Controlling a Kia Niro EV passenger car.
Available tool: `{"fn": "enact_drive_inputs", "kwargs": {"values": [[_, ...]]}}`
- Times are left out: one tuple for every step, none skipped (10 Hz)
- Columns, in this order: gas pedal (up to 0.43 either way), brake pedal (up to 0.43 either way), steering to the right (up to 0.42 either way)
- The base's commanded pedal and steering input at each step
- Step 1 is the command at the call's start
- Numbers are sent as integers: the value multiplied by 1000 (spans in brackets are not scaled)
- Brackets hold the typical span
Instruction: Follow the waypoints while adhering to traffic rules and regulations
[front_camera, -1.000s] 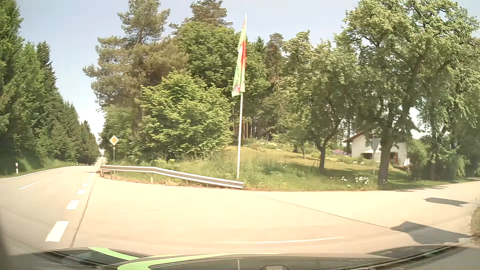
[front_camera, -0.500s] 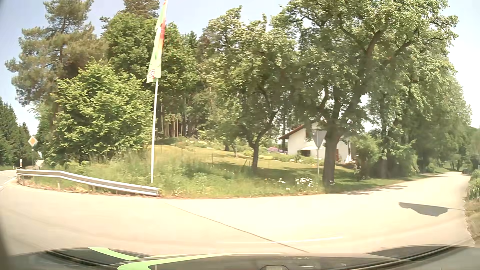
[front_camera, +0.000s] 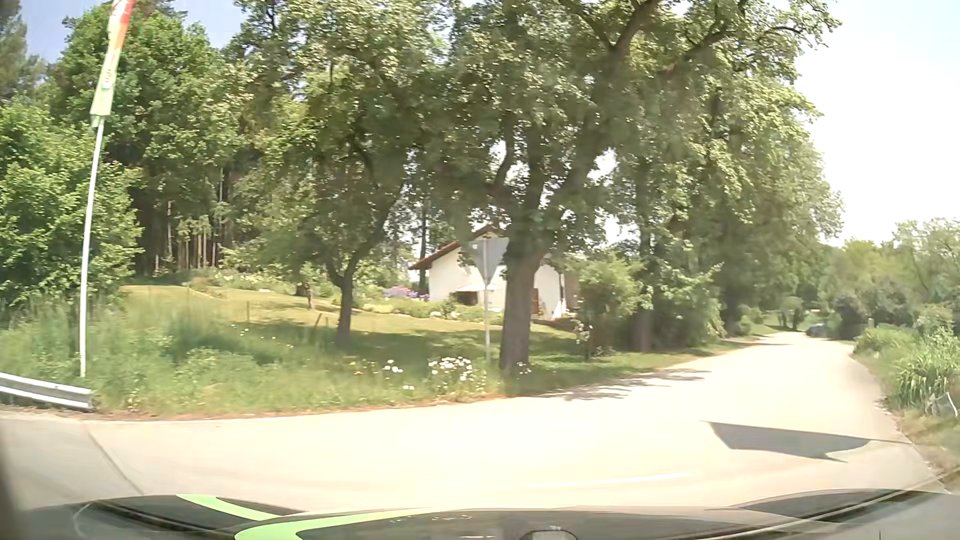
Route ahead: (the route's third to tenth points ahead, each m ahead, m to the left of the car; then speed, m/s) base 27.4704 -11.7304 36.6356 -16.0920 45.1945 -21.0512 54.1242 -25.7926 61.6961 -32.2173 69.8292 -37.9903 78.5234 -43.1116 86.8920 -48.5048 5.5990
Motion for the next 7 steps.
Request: {"fn": "enact_drive_inputs", "kwargs": {"values": [[98, 0, 385], [98, 0, 382], [98, 0, 377], [98, 0, 366], [98, 0, 348], [98, 0, 324], [98, 0, 298]]}}
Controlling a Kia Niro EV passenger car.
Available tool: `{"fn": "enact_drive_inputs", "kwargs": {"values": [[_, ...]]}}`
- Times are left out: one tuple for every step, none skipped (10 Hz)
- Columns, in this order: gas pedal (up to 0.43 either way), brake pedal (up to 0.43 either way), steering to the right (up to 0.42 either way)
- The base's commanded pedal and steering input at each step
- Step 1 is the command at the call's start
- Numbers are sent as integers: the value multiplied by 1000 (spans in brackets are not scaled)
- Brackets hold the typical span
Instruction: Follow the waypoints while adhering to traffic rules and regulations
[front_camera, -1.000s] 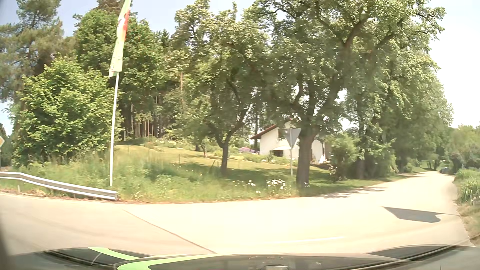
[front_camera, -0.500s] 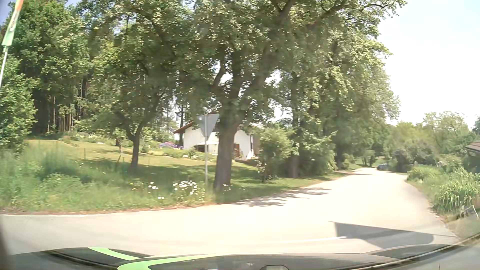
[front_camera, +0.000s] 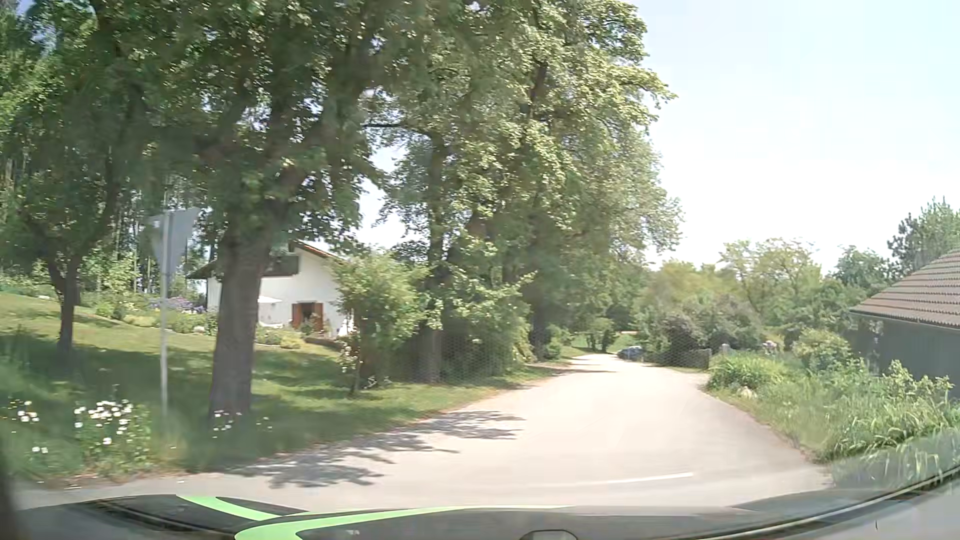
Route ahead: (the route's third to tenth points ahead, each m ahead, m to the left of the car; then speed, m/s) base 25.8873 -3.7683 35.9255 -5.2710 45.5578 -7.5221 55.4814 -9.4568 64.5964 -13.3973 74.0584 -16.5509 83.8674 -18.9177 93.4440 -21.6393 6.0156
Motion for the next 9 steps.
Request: {"fn": "enact_drive_inputs", "kwargs": {"values": [[110, 0, 264], [118, 0, 224], [118, 0, 185], [118, 0, 153], [118, 0, 124], [118, 0, 98], [118, 0, 75], [110, 0, 57], [98, 0, 37]]}}
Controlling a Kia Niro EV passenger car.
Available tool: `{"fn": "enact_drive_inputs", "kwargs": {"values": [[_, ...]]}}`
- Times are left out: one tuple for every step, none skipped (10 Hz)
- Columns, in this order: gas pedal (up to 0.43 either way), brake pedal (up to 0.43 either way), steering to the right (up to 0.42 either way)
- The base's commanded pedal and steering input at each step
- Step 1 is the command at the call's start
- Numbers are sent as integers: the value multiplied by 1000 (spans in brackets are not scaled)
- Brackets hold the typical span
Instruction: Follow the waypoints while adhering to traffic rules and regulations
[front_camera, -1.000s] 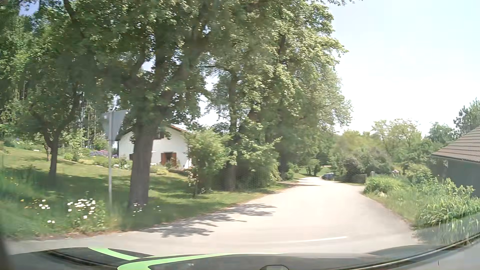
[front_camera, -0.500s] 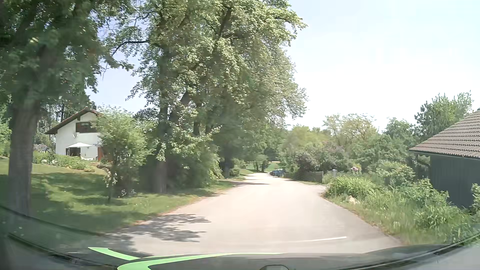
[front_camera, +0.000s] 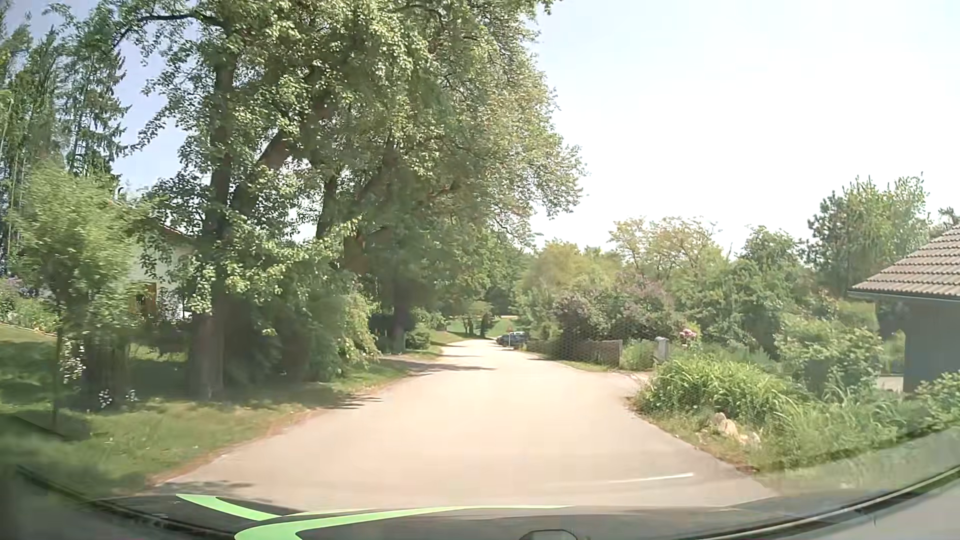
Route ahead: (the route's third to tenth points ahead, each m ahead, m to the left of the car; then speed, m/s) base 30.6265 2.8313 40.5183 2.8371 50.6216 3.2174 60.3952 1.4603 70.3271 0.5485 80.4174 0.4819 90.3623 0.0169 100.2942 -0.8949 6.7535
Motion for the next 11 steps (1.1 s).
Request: {"fn": "enact_drive_inputs", "kwargs": {"values": [[47, 0, 24], [0, 0, 15], [0, 0, 6], [0, 0, 1], [0, 0, 0], [0, 0, 0], [0, 0, -1], [0, 0, -2], [0, 0, -4], [0, 0, -5], [0, 0, -5]]}}
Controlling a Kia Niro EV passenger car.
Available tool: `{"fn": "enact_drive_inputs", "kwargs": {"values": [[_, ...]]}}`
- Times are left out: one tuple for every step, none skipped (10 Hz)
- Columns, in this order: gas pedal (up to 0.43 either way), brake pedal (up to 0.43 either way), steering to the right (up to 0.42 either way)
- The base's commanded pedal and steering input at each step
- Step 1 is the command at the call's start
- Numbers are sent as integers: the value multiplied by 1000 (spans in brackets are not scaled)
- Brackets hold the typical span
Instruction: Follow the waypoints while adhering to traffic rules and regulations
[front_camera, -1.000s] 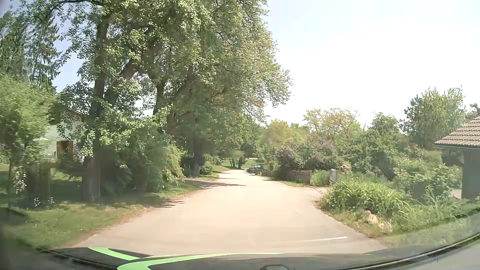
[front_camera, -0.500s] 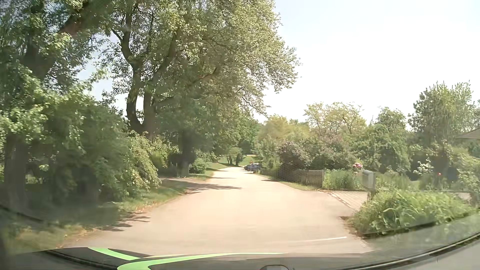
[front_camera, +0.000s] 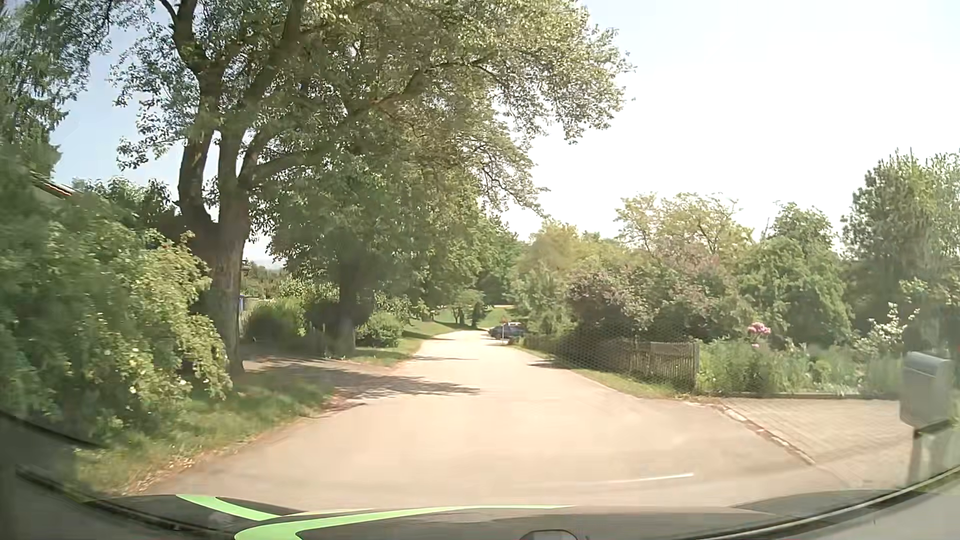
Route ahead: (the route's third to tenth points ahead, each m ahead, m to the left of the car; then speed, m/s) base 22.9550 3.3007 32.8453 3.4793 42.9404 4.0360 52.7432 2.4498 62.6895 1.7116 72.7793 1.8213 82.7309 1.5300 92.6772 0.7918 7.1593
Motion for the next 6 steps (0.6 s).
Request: {"fn": "enact_drive_inputs", "kwargs": {"values": [[0, 0, -5], [0, 6, -6], [0, 6, -6], [0, 18, -8], [0, 37, -9], [0, 49, -9]]}}
